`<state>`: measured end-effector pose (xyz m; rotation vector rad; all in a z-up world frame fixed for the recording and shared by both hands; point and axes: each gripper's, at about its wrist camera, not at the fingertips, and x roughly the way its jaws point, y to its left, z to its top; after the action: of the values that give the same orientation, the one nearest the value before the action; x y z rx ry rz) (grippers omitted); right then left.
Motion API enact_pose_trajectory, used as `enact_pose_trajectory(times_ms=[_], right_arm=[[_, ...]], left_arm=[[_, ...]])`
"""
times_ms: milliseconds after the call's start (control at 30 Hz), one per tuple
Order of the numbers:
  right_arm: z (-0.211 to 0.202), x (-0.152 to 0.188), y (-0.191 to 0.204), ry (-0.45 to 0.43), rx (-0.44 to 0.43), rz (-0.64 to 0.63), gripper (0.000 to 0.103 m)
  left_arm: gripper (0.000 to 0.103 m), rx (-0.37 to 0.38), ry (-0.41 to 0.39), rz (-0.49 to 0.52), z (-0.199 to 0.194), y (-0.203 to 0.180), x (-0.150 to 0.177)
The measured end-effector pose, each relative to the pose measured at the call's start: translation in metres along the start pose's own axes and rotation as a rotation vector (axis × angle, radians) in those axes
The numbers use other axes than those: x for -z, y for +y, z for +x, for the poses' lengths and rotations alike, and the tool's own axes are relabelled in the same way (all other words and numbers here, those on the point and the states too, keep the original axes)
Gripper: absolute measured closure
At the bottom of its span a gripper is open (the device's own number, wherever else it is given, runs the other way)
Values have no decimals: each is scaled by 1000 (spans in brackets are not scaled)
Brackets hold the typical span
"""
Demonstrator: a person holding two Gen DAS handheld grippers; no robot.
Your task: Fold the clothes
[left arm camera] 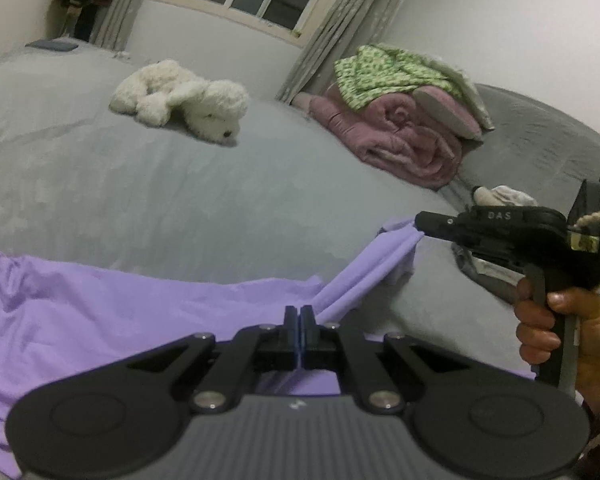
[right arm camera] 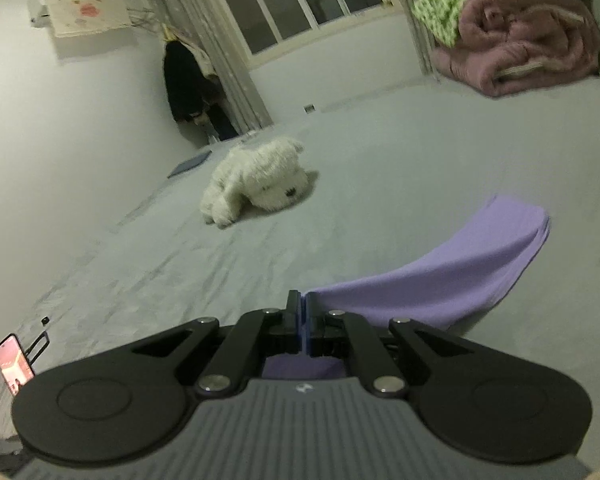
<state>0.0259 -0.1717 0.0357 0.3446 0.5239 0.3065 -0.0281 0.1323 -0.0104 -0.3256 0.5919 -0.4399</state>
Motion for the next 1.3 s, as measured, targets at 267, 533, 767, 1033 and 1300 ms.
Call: enact_pose_trajectory(times_ms=[267,533,767,1033,1300], right_arm=[[-37,6,6,-20,-13,-131,100],[-61,33,-4,86,-1,-244,100],[-48,67,-17,283,39,-302,100],[-38,79,-15,391,51,-392,92],[-51,69,10,347,-47,-489,71]], left_arm=[[103,104,-21,54,-18,-6,7],[103,204,49,151,-26,-14,28],[103,179,171,201,-11,-16,51],[94,90,169,172,-25,-6,54],[77,-156,10,4,-71,28,41]])
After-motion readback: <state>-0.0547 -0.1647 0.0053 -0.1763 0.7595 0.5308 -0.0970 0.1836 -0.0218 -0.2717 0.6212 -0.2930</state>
